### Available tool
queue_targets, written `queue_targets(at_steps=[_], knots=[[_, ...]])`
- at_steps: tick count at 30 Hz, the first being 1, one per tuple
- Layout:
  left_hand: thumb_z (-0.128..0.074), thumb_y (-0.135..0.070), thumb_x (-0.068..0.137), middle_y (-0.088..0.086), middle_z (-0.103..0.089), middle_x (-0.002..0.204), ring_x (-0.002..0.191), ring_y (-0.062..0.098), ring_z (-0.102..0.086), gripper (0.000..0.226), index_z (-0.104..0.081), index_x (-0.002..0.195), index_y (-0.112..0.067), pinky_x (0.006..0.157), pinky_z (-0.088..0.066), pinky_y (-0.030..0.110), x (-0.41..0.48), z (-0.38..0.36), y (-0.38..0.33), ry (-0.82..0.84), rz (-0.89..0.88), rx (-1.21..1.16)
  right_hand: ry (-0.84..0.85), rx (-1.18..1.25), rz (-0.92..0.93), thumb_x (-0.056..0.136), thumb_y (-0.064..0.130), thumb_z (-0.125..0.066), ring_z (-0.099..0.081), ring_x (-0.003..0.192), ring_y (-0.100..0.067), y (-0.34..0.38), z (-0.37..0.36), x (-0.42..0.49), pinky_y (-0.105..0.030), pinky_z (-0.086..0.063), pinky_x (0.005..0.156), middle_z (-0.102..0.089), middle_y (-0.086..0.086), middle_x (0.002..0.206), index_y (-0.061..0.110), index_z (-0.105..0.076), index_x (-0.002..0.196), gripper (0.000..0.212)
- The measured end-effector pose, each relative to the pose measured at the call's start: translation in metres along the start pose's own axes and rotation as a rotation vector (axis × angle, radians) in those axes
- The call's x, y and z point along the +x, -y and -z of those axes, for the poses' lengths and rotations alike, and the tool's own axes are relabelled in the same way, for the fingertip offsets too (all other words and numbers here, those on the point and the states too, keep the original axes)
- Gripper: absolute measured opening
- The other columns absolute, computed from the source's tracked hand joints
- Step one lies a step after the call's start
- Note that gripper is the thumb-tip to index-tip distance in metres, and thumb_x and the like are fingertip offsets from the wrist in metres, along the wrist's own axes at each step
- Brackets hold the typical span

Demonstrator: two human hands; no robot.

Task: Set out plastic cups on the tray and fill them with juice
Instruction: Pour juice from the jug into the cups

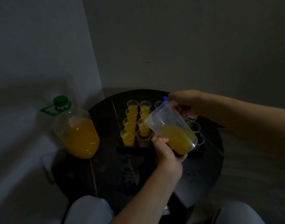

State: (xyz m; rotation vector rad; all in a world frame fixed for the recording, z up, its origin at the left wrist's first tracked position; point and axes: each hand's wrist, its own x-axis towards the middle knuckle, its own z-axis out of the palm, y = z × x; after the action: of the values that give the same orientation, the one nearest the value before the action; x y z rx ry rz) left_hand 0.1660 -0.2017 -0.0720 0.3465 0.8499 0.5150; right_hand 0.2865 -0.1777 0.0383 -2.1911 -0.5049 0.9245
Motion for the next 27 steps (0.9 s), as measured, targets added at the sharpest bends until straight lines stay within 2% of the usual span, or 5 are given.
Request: queue_targets(at_steps=[4, 8, 12, 15, 27], knots=[[-0.043, -0.022, 0.088, 0.011, -0.050, 0.130, 0.108, 0.035, -0.054, 0.048, -0.056, 0.130, -0.040, 0.093, -0.048, 0.064, 0.001, 0.002, 0.008, 0.017, 0.003, 0.009, 0.002, -0.034, -0.007, 0.098, 0.030, -0.053, -0.045, 0.069, -0.018, -0.003, 0.000, -0.004, -0.031, -0.037, 0.070, -0.051, -0.006, 0.071, 0.013, -0.056, 0.082, 0.024], [-0.045, -0.023, 0.086, 0.012, -0.050, 0.131, 0.112, 0.038, -0.053, 0.047, -0.058, 0.129, -0.037, 0.091, -0.051, 0.062, 0.001, 0.004, 0.013, 0.010, 0.017, 0.000, -0.001, -0.031, -0.024, 0.099, 0.033, -0.054, -0.044, 0.058, -0.013, -0.005, -0.001, -0.002, -0.027, -0.037, 0.059, -0.051, -0.004, 0.066, 0.013, -0.058, 0.085, 0.025], [-0.047, -0.026, 0.084, 0.012, -0.051, 0.131, 0.112, 0.037, -0.053, 0.047, -0.060, 0.128, -0.034, 0.090, -0.051, 0.060, 0.001, 0.008, 0.014, 0.013, 0.044, -0.011, 0.014, 0.009, -0.040, 0.100, 0.028, -0.054, -0.047, 0.066, -0.015, -0.006, -0.006, 0.001, -0.027, -0.039, 0.068, -0.055, -0.005, 0.069, 0.012, -0.061, 0.082, 0.024], [-0.047, -0.027, 0.086, 0.012, -0.050, 0.129, 0.110, 0.034, -0.052, 0.046, -0.059, 0.130, -0.031, 0.089, -0.052, 0.058, -0.001, 0.008, 0.015, -0.005, 0.055, -0.035, 0.028, 0.018, -0.055, 0.097, 0.024, -0.057, -0.044, 0.056, -0.012, -0.007, -0.008, 0.004, -0.025, -0.035, 0.059, -0.053, -0.002, 0.060, 0.015, -0.062, 0.076, 0.023], [-0.047, -0.028, 0.089, 0.007, -0.050, 0.129, 0.109, 0.027, -0.052, 0.045, -0.059, 0.132, -0.032, 0.091, -0.051, 0.065, 0.002, 0.006, 0.021, -0.027, 0.044, -0.085, 0.023, -0.104, -0.068, 0.098, 0.032, -0.057, -0.048, 0.059, -0.013, 0.003, -0.010, 0.007, -0.026, -0.040, 0.062, -0.056, -0.004, 0.068, 0.012, -0.062, 0.088, 0.023]])
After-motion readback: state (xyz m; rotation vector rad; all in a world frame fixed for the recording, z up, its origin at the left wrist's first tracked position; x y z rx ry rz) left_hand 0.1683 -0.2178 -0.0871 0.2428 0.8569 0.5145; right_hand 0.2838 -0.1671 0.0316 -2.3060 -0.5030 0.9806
